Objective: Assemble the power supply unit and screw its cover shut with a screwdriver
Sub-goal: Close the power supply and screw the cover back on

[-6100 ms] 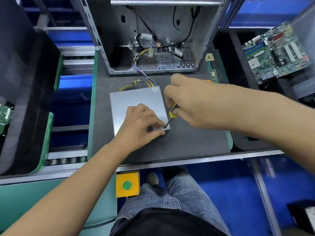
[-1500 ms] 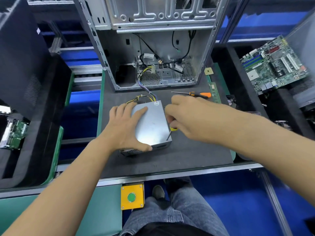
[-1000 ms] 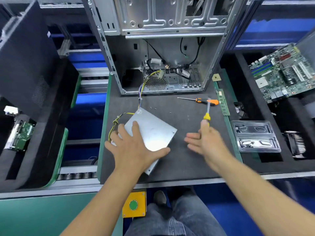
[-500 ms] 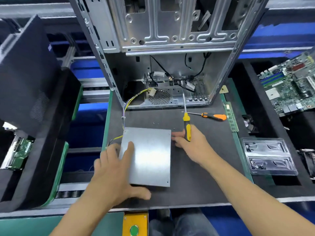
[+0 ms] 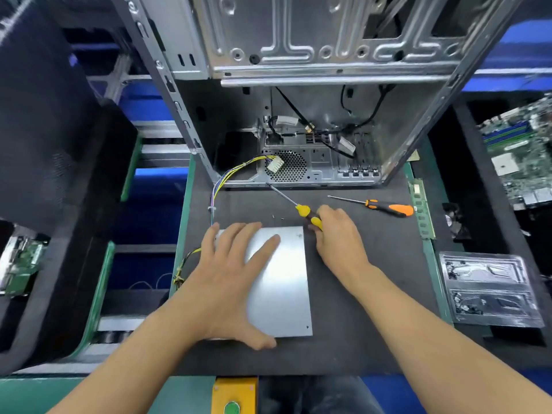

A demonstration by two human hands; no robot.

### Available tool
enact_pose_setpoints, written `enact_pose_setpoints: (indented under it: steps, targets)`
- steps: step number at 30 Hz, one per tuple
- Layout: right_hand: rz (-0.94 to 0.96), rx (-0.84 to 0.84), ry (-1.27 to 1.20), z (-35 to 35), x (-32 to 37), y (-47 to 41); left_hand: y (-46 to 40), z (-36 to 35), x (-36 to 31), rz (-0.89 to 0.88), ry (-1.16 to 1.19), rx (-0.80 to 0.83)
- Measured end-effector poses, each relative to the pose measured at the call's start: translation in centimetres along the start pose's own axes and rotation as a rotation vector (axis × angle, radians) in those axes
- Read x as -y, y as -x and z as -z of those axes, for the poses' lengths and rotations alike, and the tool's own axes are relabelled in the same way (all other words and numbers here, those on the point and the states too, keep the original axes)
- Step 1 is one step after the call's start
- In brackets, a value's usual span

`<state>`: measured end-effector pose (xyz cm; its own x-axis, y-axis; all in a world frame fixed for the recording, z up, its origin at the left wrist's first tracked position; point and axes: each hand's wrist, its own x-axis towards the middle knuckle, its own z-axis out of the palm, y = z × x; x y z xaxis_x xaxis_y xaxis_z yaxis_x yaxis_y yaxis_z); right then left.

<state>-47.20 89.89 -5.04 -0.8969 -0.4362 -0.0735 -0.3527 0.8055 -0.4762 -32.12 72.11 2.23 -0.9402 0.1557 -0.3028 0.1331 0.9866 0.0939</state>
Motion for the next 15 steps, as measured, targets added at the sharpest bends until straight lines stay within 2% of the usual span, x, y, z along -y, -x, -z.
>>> enact_pose_setpoints:
  steps: [2, 7, 10, 12, 15]
  targets:
    - [-0.021, -0.012, -0.014, 0.7, 0.0, 0.0, -0.4, -0.2, -0.9, 0.073, 0.031, -0.046]
    - [-0.231, -0.126, -0.424, 4.4, -1.3, 2.3, -1.1, -0.7, -3.6, 0.251, 0.128, -0.107]
    - [-0.210, -0.087, -0.470, 7.1, -1.9, 5.1, -1.5, -0.9, -4.6, 0.324, 0.151, -0.117]
    - [-0.165, -0.005, -0.451, 8.3, -2.1, 7.2, -1.6, -1.1, -4.6, 0.300, 0.147, -0.127]
    - [-0.132, 0.052, -0.436, 8.7, -2.0, 9.4, -2.0, -1.1, -4.8, 0.124, 0.227, -0.250]
